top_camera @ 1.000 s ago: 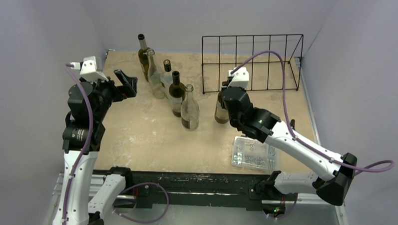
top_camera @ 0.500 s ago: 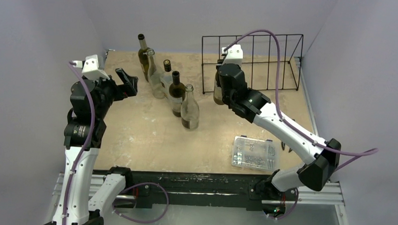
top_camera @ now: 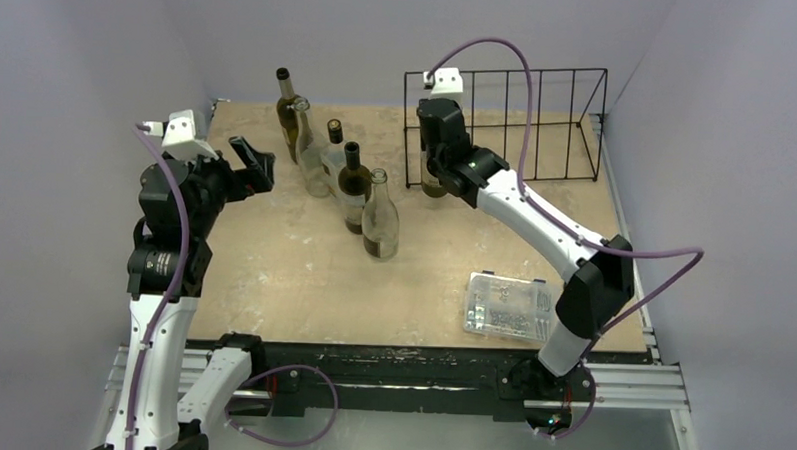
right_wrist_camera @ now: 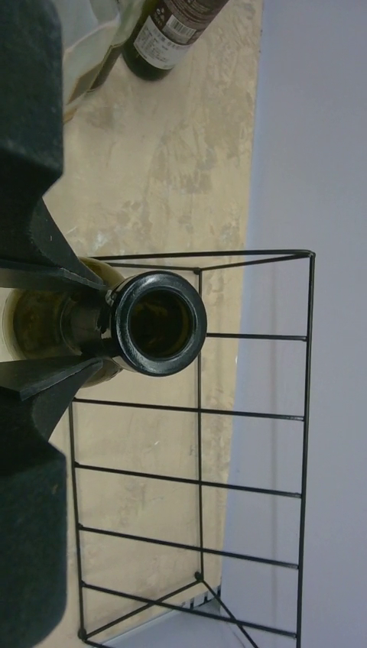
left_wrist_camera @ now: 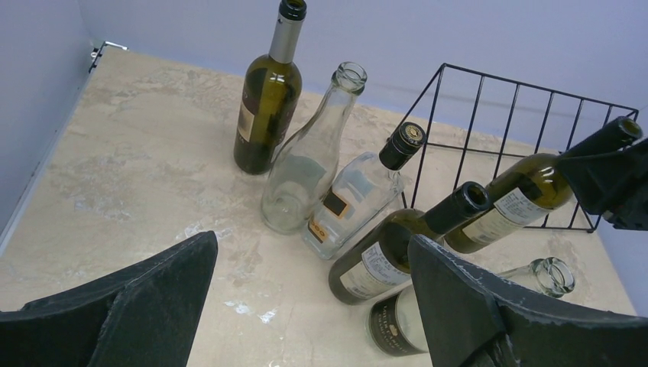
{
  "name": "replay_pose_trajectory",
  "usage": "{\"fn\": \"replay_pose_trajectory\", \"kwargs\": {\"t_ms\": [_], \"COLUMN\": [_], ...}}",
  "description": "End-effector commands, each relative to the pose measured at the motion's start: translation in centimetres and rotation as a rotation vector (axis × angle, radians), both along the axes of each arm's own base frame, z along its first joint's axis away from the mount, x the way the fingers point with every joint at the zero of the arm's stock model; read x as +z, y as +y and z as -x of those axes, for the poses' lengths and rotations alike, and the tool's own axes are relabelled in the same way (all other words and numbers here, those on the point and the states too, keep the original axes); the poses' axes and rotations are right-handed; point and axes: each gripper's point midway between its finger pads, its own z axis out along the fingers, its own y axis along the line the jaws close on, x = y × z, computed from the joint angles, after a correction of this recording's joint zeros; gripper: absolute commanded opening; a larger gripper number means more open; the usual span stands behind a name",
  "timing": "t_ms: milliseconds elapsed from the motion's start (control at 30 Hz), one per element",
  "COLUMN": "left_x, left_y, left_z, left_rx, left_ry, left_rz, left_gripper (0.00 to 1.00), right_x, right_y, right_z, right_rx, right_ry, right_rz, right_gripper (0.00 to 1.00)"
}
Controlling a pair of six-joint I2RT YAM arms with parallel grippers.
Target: Put the wine bottle on the wine rack
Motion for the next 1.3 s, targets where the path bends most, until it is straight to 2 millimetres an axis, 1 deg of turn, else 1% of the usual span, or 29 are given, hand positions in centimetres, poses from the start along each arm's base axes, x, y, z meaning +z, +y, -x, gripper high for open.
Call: {"fn": "replay_pose_trajectory", "kwargs": {"t_ms": [0, 33, 133, 333, 367, 467, 533, 733, 800, 1167, 1267], "left_x": [1.2, 1.2, 1.2, 1.2, 1.2, 1.1, 1.1, 1.1, 1.1, 1.0, 1.0], "left_y": [0.0, -0.1, 0.0, -0.3, 0.1, 0.3, 0.3, 0.3, 0.3, 0.4, 0.3], "left_z": [0.0, 0.0, 0.0, -0.1, -0.2, -0.3, -0.3, -0.4, -0.5, -0.5, -0.5], "left_rx": [-0.001, -0.005, -0.004, -0.019, -0.004, -0.002, -0.001, -0.003, -0.005, -0.004, -0.005], "left_ry": [-0.039, -0.038, -0.042, -0.039, -0.039, -0.036, -0.035, -0.034, -0.033, -0.030, -0.030], "left_rz": [0.025, 0.026, 0.029, 0.045, 0.046, 0.053, 0.055, 0.061, 0.064, 0.068, 0.069], "left_gripper": [0.95, 0.95, 0.95, 0.95, 0.95, 0.94, 0.94, 0.94, 0.94, 0.94, 0.93], "right_x": [6.0, 6.0, 5.2, 4.2, 4.0, 3.6, 3.6, 4.7, 4.5, 1.5, 1.1], "right_y": [0.5, 0.6, 0.7, 0.6, 0.7, 0.9, 0.8, 1.4, 1.3, 1.9, 1.9], "right_z": [-2.4, -2.8, -4.0, -5.4, -5.6, -6.2, -6.5, -6.6, -6.8, -8.4, -8.9], "right_rx": [0.009, 0.008, 0.003, 0.003, 0.008, 0.026, 0.027, 0.056, 0.053, 0.049, 0.049], "right_ry": [-0.136, -0.134, -0.113, -0.091, -0.084, -0.069, -0.062, -0.072, -0.070, -0.007, -0.002], "right_rz": [-0.140, -0.141, -0.132, -0.132, -0.138, -0.160, -0.169, -0.195, -0.189, -0.160, -0.161], "right_gripper": [0.00, 0.00, 0.00, 0.00, 0.00, 0.00, 0.00, 0.00, 0.00, 0.00, 0.00]}}
